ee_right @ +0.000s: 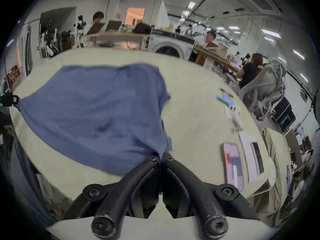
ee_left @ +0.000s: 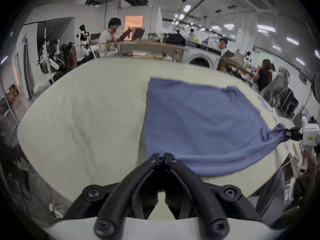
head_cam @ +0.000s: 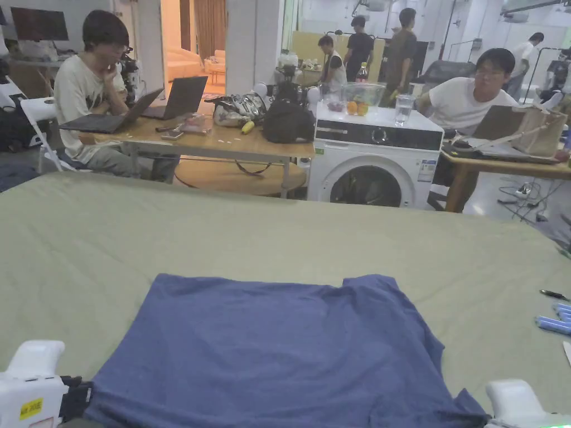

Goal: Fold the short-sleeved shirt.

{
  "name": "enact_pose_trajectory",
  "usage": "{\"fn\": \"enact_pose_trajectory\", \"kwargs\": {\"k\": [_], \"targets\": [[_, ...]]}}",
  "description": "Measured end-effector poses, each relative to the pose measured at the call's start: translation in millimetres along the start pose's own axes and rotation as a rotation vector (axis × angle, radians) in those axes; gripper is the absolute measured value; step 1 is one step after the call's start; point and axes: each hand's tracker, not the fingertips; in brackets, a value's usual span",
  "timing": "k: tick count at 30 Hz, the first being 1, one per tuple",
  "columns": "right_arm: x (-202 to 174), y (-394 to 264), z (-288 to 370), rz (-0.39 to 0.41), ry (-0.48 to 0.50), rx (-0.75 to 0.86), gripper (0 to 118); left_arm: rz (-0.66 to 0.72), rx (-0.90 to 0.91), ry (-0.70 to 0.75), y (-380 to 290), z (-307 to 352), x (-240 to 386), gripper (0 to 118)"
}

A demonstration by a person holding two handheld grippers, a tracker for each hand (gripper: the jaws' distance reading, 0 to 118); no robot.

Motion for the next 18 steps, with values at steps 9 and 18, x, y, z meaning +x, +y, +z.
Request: {"fn": "enact_pose_trajectory", "kwargs": {"k": [9,18], "targets": [[-0.8,-25.6,-43.5,-0.012,0.015,-0.089,1,-0.015,-0.178,0.014,-17.2,-48.4,-9.4,0],[-16.4,12.5,-2.9,-0.143,-0.007,0.154,51,0.055,0.063,0.017,9.4,-15.3,7.9,42]]}}
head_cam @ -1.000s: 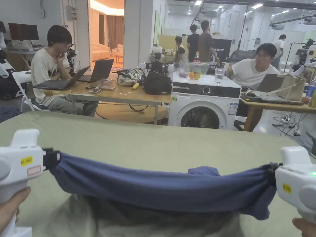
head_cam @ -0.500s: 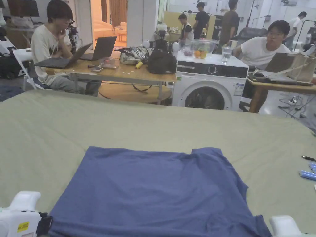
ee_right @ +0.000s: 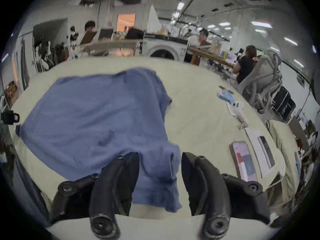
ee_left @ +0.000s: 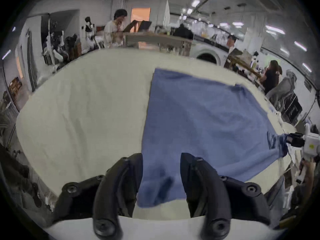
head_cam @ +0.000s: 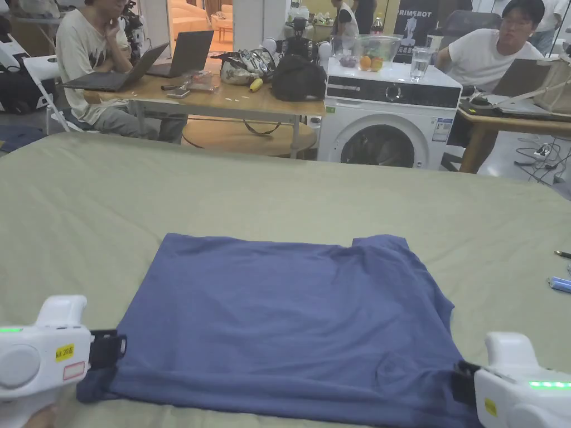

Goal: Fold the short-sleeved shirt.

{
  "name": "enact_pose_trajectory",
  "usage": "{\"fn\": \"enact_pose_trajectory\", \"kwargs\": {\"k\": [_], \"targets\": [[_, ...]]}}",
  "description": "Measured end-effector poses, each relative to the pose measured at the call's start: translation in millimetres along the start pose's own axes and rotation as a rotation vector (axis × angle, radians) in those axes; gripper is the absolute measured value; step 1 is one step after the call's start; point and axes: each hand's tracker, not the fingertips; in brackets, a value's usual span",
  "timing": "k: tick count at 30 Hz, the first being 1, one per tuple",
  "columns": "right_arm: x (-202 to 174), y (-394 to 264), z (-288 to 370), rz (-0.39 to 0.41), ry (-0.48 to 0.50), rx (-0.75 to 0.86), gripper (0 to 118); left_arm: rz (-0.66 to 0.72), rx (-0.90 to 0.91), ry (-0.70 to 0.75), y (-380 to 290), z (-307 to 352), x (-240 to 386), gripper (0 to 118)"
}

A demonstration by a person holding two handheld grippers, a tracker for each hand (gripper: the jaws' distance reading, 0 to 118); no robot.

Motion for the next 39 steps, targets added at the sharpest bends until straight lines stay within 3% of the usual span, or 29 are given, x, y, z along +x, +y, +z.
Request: {"fn": "enact_pose_trajectory", "kwargs": {"k": [4,5,6,7,8,9,16,20,23,24,27,28,32,35,37,38,39], "targets": [[-16.7,1.3,14.2,-0.062,0.045,0.151,49,-0.054,0.201,0.035,-1.8,19.3,23.5,42],[-21.2,0.4,17.1,-0.07,0.037,0.175,41,-0.052,0.26,0.031,-4.4,25.9,27.8,42],[-24.5,-1.9,19.5,-0.08,0.036,0.21,17,-0.048,0.294,0.027,-6.2,30.8,31.5,38],[-28.4,-3.4,23.4,-0.077,0.034,0.238,4,-0.049,0.333,0.018,-8.2,35.6,36.3,29],[-32.2,-4.5,26.1,-0.071,0.027,0.254,1,-0.052,0.343,0.018,-9.4,38.5,39.5,15],[-35.5,-6.3,29.3,-0.069,0.013,0.274,0,-0.059,0.326,0.029,-10.4,40.3,42.8,0],[-35.0,-10.1,34.1,-0.097,0.027,0.272,0,-0.064,0.237,0.076,-9.7,46.5,36.0,0],[-26.8,-11.6,31.9,-0.117,0.03,0.233,0,-0.061,0.076,0.107,-4.6,39.2,16.9,0],[-20.5,-13.2,28.8,-0.12,0.023,0.197,0,0.007,-0.088,0.037,0.7,25.2,-2.2,0],[-17.9,-13.6,27.9,-0.121,0.025,0.183,0,0.043,-0.151,0.018,2.0,18.8,-8.3,4],[-12.2,-14.5,26.6,-0.119,0.021,0.151,0,0.121,-0.266,-0.019,-3.1,2.9,-20.4,44],[-10.3,-15.3,26.5,-0.117,0.022,0.145,0,0.119,-0.286,-0.004,-5.5,-2.2,-21.9,48],[-4.1,-16.4,23.6,-0.104,0.027,0.078,0,0.088,-0.376,0.058,-23.1,-27.7,-16.6,50],[2.5,-14.9,18.9,-0.096,0.047,-0.012,0,0.056,-0.322,0.08,-27.6,-21.9,-5.5,49],[9.2,-14.9,17.6,-0.092,0.066,-0.043,27,0.031,-0.324,0.095,-26.3,-22.5,0.5,34],[11.4,-15.4,16.8,-0.081,0.079,-0.074,45,0.018,-0.325,0.082,-25.3,-22.4,1.7,20],[13.4,-16.7,14.4,-0.069,0.085,-0.105,53,0.017,-0.321,0.072,-24.4,-18.0,2.7,4]]}}
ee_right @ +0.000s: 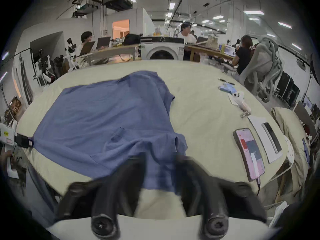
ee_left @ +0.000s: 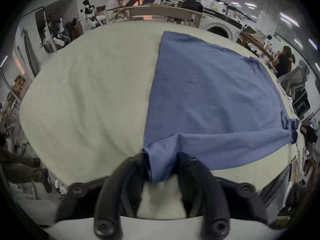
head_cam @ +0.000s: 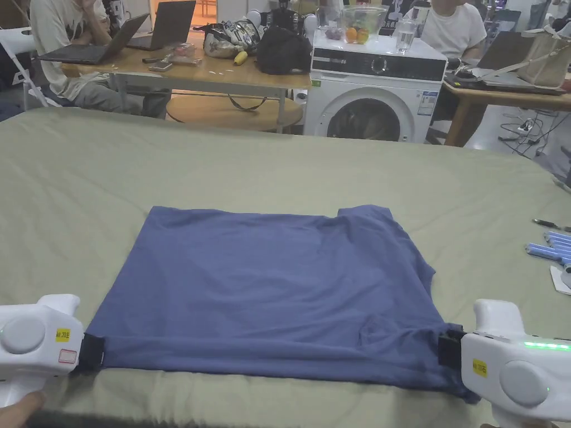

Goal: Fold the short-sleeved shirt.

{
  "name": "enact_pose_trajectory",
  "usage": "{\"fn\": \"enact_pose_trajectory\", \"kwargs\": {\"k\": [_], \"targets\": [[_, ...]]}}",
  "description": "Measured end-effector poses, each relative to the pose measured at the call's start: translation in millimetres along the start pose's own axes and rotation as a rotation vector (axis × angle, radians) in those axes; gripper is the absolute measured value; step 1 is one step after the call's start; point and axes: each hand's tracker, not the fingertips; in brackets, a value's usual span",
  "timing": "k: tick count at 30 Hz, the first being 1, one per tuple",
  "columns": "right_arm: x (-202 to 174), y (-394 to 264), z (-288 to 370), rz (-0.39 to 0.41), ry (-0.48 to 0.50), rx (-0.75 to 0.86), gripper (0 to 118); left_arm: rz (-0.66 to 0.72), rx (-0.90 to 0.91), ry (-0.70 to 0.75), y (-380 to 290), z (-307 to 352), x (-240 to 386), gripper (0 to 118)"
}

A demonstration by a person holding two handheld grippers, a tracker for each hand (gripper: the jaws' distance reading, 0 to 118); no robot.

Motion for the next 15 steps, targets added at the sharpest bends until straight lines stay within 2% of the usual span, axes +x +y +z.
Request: {"fn": "enact_pose_trajectory", "kwargs": {"k": [4,6,8,10,11,12,13,14,15], "targets": [[4.1,-9.1,-18.4,0.053,-0.011,-0.105,53,-0.024,0.009,-0.012,-1.0,-0.1,6.2,2],[4.1,-17.3,-33.3,0.064,-0.024,-0.186,53,-0.029,0.02,-0.009,-3.4,0.2,7.6,2],[4.2,-27.6,-46.6,0.063,0.002,-0.236,52,-0.014,0.033,-0.016,-5.2,0.8,3.9,2],[1.8,-32.7,-43.6,0.084,-0.013,-0.148,42,-0.012,0.042,-0.025,-7.7,1.3,2.3,2],[1.3,-31.5,-40.4,0.084,-0.004,-0.155,27,-0.011,0.048,-0.03,-8.4,2.6,1.6,2],[1.9,-28.0,-39.3,0.063,0.051,-0.145,1,-0.011,0.059,-0.036,-8.7,5.2,-0.2,2],[2.1,-26.6,-37.9,0.032,0.073,-0.134,1,-0.014,0.067,-0.04,-8.9,7.4,-0.2,2],[1.2,-24.5,-35.6,0.051,0.039,-0.14,0,-0.014,0.077,-0.043,-8.3,10.5,-0.6,2],[1.2,-21.8,-32.0,0.06,0.045,-0.13,0,-0.008,0.102,-0.054,-7.1,14.7,-1.6,2]]}}
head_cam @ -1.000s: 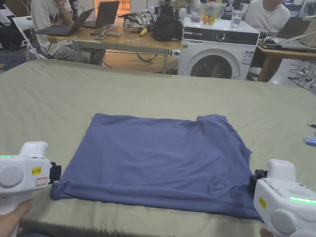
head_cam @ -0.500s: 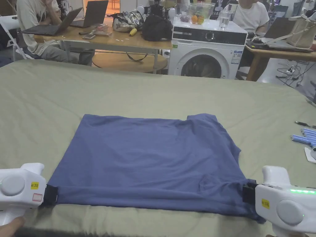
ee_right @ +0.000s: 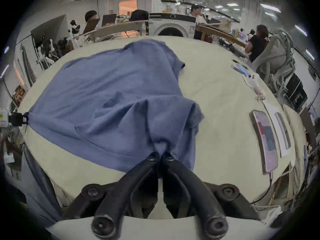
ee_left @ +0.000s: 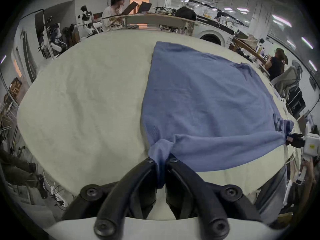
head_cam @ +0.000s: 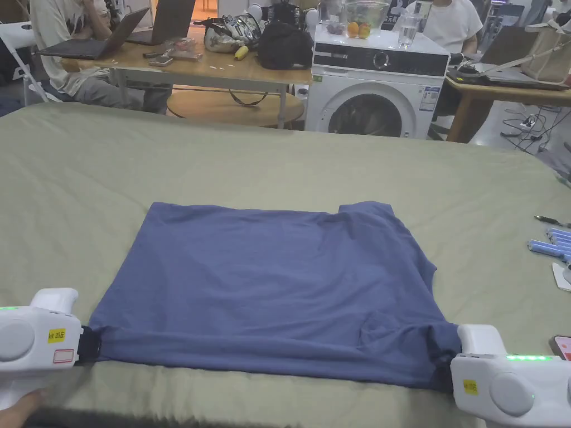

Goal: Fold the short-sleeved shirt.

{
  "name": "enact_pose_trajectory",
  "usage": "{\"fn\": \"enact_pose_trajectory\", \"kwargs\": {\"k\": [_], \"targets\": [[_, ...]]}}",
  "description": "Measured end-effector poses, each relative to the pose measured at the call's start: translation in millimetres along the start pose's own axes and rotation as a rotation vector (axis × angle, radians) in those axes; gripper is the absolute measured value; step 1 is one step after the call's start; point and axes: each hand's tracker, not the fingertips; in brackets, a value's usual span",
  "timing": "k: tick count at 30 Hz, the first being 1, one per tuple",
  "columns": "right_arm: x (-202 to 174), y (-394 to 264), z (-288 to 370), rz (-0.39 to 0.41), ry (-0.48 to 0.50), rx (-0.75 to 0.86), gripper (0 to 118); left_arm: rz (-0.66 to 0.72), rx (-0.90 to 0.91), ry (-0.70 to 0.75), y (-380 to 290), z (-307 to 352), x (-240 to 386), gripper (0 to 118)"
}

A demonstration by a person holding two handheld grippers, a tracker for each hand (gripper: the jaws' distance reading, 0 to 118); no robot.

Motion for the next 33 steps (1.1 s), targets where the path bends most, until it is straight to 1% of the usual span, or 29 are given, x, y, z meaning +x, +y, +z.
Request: {"fn": "enact_pose_trajectory", "kwargs": {"k": [4,8,14,16,19,21,24,26,30,33], "targets": [[1.8,14.3,19.5,-0.013,0.013,0.087,0,0.026,0.11,-0.043,13.9,21.4,-1.2,2],[4.8,43.7,37.8,-0.046,0.035,0.163,0,0.031,0.189,-0.064,42.2,35.8,-0.3,2],[11.4,103.0,25.1,-0.069,0.035,0.213,0,0.042,0.23,-0.072,99.9,22.6,-5.0,2],[11.3,122.1,12.4,-0.075,0.033,0.215,0,0.041,0.219,-0.068,118.0,7.4,-7.4,2],[7.8,146.7,-13.0,-0.057,0.032,0.221,0,0.04,0.197,-0.059,137.8,-17.3,-7.8,2],[4.7,162.7,-35.7,-0.035,0.012,0.209,0,0.036,0.167,-0.052,150.5,-39.0,-10.3,2],[1.3,178.1,-65.3,-0.031,0.002,0.191,0,0.061,0.113,-0.051,164.0,-66.3,-14.7,2],[-1.0,184.2,-83.2,-0.019,-0.006,0.172,0,0.075,0.061,-0.042,169.9,-82.5,-15.6,2],[-4.0,189.2,-112.7,0.019,-0.03,0.124,0,0.033,0.003,-0.016,172.9,-104.8,-8.7,2],[-2.9,190.5,-123.1,0.006,-0.028,0.098,1,0.035,-0.023,-0.007,173.1,-116.3,-7.8,2]]}}
